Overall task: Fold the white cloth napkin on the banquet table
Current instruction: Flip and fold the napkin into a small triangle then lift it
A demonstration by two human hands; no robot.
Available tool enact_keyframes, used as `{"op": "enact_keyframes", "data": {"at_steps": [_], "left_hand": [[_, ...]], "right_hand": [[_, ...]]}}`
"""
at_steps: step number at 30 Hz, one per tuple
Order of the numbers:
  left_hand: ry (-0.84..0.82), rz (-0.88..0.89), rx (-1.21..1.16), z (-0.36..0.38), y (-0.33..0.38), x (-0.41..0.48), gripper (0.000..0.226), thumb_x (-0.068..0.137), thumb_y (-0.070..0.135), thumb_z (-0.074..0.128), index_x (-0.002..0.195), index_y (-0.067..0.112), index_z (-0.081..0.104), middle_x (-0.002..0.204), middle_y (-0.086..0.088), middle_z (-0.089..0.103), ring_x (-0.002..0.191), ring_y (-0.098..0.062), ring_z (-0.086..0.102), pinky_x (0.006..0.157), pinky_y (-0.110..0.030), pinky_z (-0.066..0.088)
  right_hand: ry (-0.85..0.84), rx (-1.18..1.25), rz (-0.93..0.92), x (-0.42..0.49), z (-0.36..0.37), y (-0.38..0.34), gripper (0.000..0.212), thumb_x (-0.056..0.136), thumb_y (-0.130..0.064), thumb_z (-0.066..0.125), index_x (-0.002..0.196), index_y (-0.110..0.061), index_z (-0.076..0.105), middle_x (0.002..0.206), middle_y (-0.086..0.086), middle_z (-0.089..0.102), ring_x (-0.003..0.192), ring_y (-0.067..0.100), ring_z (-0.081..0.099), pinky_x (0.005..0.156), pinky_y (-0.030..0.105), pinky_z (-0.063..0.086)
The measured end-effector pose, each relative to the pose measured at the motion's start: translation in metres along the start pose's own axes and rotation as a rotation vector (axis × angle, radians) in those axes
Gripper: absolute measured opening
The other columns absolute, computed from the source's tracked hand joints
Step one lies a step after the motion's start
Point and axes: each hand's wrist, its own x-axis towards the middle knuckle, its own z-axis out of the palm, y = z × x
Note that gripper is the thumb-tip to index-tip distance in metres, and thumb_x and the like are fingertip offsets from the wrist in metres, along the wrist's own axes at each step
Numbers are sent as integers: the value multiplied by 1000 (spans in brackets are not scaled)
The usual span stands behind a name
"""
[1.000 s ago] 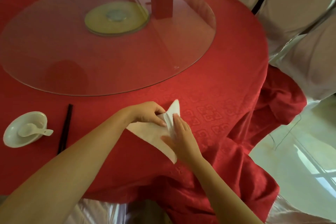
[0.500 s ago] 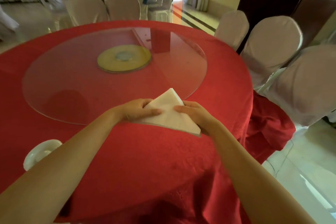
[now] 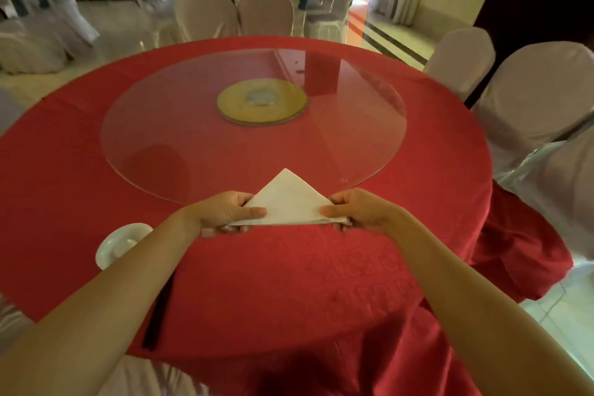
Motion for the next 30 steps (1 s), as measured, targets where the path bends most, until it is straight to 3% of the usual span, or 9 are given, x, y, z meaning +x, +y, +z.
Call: {"op": "enact_keyframes", "data": {"at_steps": [4, 9, 14, 16, 18, 21, 23, 25, 30], "left_hand": [[63, -20, -102, 3, -22, -5, 54, 56, 52, 79, 90, 13, 63, 50, 7, 58, 39, -2, 41, 32, -12, 27], [206, -142, -143, 16, -80, -9, 29, 84, 31, 62, 95, 3, 63, 72, -5, 67, 38, -3, 37, 32, -13, 24], [471, -253, 165, 68, -136, -5, 20, 92, 25, 53, 85, 10, 62, 62, -5, 64, 39, -3, 54, 42, -16, 40], [570, -255, 406, 79, -144, -7, 22, 91, 31, 53, 95, 12, 62, 77, -6, 68, 59, -14, 64, 55, -22, 47], [673, -282, 730, 85, -151, -12, 32, 91, 38, 50, 108, 14, 59, 99, -6, 66, 84, -26, 65, 70, -33, 48], [930, -122, 925, 95, -149, -5, 30, 93, 27, 49, 115, 9, 58, 103, -13, 67, 85, -32, 65, 65, -40, 51], [965, 33, 875, 108, -147, 12, 33, 92, 15, 51, 124, 6, 55, 118, -17, 65, 106, -33, 61, 85, -44, 51], [905, 22, 803, 126, -150, 27, 41, 95, 15, 44, 136, 8, 43, 140, -14, 49, 131, -28, 44, 109, -43, 32], [869, -66, 878, 141, -175, 37, 57, 94, 36, 16, 141, 9, 33, 147, -9, 38, 138, -23, 33, 115, -45, 22]], "right_hand": [[12, -4, 26, 20, 7, 9, 17, 86, -22, 63, 86, -5, 67, 43, -4, 56, 40, 4, 48, 43, 14, 43], [28, -189, 91, 40, 34, 47, 24, 86, -28, 63, 68, -12, 64, 48, -2, 51, 41, 4, 46, 42, 13, 39], [126, -502, 110, 55, 68, 96, 33, 88, -21, 56, 58, -9, 49, 59, 0, 39, 61, 16, 42, 55, 30, 31], [192, -602, 224, 57, 78, 106, 17, 86, -27, 55, 83, -12, 61, 83, 5, 56, 91, 26, 54, 80, 36, 41], [385, -761, 294, 53, 87, 115, 38, 87, -36, 52, 117, -14, 54, 119, 9, 52, 119, 32, 42, 100, 47, 34], [596, -858, -70, 57, 108, 115, 49, 94, -32, 42, 137, -10, 35, 144, 12, 39, 135, 31, 28, 113, 43, 19], [350, -965, -307, 67, 129, 114, 51, 98, -26, 33, 145, -11, 20, 155, 8, 20, 144, 24, 12, 117, 35, 0], [132, -1127, -404, 74, 149, 124, 53, 98, -24, 28, 147, -11, 10, 158, 5, 6, 146, 20, -1, 118, 35, -7], [189, -1177, -432, 80, 151, 150, 53, 97, -28, 23, 147, -14, 11, 157, 3, 11, 145, 14, 2, 120, 39, 7]]}}
